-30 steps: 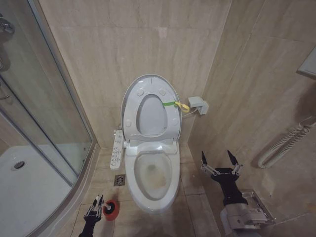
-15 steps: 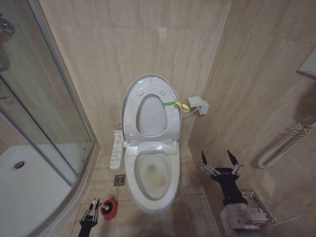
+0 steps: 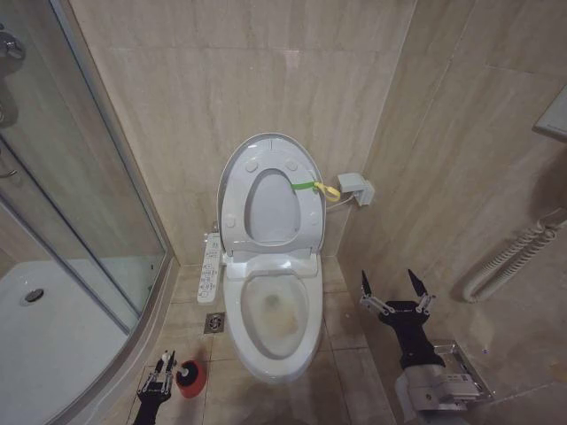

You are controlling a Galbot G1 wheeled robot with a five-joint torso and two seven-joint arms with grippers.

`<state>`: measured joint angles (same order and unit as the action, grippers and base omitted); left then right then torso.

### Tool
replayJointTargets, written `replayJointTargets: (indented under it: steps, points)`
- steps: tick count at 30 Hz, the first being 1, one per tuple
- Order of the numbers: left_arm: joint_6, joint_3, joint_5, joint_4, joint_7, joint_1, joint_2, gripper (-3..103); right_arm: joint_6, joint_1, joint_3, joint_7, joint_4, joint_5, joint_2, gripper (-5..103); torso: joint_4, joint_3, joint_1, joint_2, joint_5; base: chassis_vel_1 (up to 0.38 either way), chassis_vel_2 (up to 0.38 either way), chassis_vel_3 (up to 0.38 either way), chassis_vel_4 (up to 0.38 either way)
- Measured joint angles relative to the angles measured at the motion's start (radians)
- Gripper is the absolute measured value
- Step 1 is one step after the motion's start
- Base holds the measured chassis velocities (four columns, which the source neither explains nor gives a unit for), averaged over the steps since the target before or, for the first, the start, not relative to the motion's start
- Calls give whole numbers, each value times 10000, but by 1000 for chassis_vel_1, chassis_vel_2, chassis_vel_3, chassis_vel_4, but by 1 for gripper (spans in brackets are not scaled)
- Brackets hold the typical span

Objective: Open the toilet lid, clean the toilet bowl with a toilet brush, close the toilet lid, and flush.

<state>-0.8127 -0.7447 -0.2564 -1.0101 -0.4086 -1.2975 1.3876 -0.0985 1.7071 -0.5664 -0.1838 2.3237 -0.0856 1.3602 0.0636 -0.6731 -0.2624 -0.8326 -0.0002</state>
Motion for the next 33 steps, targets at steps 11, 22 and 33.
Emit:
replayJointTargets:
  steps: [11,22,33]
  points:
    - [694,87,-1263,-3642,271,-1790,156,21,0,0,0,0,0,0,0,100,0,0,0,0,1,0,0,0,0]
    - [1471,158,-1314,-7422,993,-4351,645,21,0,0,0,0,0,0,0,100,0,1,1,-1,5,0,0,0,0]
    - [1440,69,-1065,-9700,1124,-5816,893,21,0,0,0,0,0,0,0,100,1,1,1,0,4,0,0,0,0]
